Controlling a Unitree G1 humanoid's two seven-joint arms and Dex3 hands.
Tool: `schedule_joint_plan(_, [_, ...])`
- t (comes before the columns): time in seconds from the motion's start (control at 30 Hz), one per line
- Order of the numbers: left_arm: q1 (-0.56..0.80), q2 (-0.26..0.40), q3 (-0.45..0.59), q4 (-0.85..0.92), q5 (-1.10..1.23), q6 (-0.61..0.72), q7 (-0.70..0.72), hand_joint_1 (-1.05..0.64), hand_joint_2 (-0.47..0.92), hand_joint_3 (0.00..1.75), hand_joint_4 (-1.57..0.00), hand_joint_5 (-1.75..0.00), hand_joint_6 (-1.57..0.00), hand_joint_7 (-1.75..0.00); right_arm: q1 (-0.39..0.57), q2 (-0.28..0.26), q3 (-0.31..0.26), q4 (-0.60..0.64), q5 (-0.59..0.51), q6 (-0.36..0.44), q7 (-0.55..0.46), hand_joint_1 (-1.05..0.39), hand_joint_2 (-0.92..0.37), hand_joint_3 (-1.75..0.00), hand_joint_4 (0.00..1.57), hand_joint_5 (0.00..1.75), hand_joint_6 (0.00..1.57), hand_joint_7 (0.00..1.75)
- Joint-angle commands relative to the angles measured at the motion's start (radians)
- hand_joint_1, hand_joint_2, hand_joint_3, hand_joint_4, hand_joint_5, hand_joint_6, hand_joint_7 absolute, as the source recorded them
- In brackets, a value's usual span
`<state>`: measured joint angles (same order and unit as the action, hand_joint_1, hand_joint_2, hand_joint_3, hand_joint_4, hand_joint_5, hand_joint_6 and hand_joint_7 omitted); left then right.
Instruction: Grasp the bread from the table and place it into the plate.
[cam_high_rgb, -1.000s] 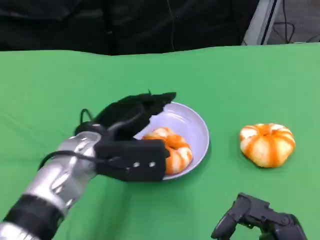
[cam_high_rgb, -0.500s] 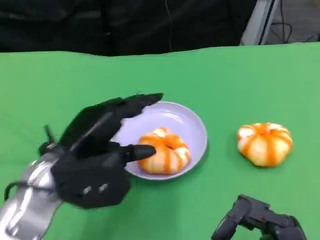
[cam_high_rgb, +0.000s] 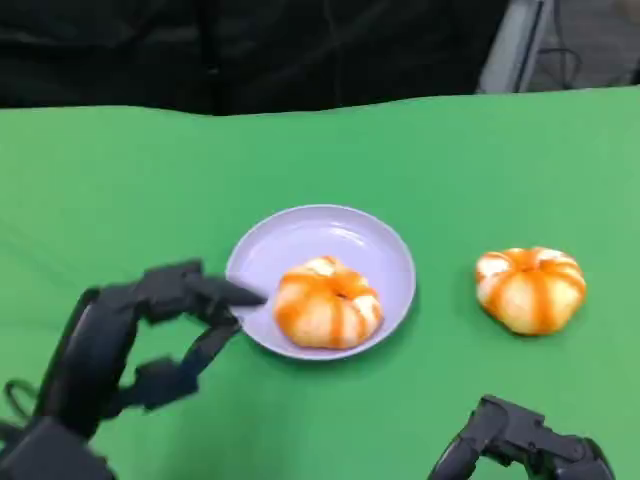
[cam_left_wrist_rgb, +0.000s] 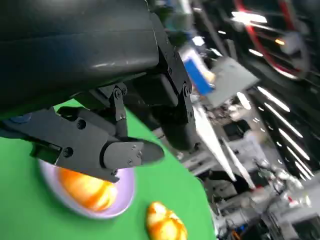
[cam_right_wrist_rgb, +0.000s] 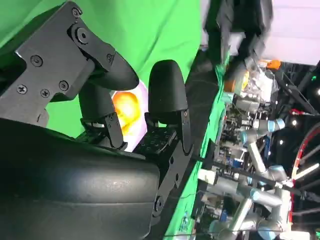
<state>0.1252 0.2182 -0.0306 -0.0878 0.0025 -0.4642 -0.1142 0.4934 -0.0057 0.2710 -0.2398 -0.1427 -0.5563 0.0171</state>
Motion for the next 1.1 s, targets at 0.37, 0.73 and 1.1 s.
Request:
schedule_joint_plan(0.37, [0.158,-0.028,0.038,-0.106,-0.101,0.015,-0.028,0.07,0.47,1.27,-0.81,-1.56,-0.77,-1.4,-0.012,-0.012,-0.015,0.008,0.025,0.0,0.005,-0.07,-0.25,-1.45,0.77,1.59,0.82,1.34])
schedule_joint_plan(0.73, [0.288,-0.076,0.037,-0.146,-0.278,0.062,-0.112,0.05,0.54,1.17,-0.89,-1.75,-0.71,-1.72,-0.024,-0.028,-0.039,0.028,0.047,-0.008,0.025,-0.07,-0.27,-1.42,0.77,1.56,0.82,1.31])
schedule_joint_plan(1.1, [0.288,-0.099,0.048,-0.124,-0.28,0.058,-0.152,0.08,0.51,1.25,-0.88,-1.75,-0.73,-1.7,-0.027,-0.023,-0.047,0.03,0.055,-0.005,0.032,-0.08,-0.29,-1.36,0.74,1.58,0.81,1.31])
